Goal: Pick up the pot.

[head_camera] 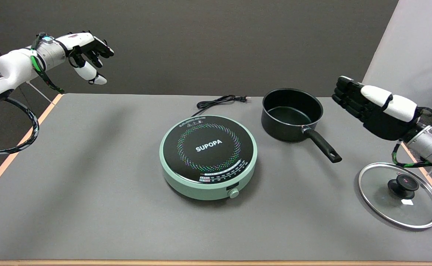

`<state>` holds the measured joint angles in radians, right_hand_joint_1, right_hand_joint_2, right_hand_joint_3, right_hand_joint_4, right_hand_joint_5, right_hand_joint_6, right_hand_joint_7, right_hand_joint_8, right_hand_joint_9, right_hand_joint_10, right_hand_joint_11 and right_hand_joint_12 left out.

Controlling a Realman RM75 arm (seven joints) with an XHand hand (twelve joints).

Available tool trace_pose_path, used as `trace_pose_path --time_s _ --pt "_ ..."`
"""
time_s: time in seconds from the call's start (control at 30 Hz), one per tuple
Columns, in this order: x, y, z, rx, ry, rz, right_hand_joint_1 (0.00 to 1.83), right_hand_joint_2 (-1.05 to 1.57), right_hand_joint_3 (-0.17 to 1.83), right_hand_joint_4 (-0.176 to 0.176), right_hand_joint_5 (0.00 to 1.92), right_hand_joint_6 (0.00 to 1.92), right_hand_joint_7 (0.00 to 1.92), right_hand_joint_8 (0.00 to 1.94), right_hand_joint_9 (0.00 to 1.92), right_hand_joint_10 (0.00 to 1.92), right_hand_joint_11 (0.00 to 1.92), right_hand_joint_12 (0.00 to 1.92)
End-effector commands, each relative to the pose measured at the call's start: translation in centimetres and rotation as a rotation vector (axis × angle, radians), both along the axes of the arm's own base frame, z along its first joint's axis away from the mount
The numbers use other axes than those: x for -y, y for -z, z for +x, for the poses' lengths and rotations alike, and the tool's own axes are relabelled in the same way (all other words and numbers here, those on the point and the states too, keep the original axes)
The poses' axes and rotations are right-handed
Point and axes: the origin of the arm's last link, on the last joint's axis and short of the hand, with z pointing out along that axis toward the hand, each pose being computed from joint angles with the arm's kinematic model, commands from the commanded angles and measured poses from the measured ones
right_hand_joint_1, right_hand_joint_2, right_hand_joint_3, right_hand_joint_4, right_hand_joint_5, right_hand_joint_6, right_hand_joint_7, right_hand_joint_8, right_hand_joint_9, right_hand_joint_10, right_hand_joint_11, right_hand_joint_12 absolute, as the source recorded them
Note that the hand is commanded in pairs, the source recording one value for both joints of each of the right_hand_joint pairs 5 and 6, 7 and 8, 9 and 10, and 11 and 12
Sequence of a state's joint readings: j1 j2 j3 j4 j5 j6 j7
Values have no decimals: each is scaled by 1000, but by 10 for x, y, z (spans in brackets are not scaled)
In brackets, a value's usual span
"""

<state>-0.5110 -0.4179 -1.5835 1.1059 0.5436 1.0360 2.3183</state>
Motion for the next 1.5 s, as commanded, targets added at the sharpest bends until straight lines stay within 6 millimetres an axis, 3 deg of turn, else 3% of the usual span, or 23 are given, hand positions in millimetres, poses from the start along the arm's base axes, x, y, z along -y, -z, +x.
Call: trace_pose_path --time_s 0.03,0.3,0.63,0.9,1.1,1.23,1.5 --pt "-5 28 -4 98 -23 65 436 1472 -175 -176 0 0 0 0 0 0 0 0" --pt "-14 -1 -17 51 26 -17 448 1440 -175 -176 0 0 0 0 0 0 0 0" --pt "-47 -33 -34 40 70 -115 322 1571 -175 -176 33 33 33 33 33 33 33 33" --pt "-72 -46 -64 78 194 -197 299 1563 -175 -176 24 24 24 24 24 24 24 24" --pt "-69 -40 -76 76 254 -184 324 1498 -175 -176 17 17 17 17 17 17 17 17" --pt "-72 -49 -82 92 274 -251 330 1488 -175 -176 9 9 9 9 9 9 9 9" --pt "-54 -60 -69 68 257 -274 324 1571 -175 -176 0 0 0 0 0 0 0 0"
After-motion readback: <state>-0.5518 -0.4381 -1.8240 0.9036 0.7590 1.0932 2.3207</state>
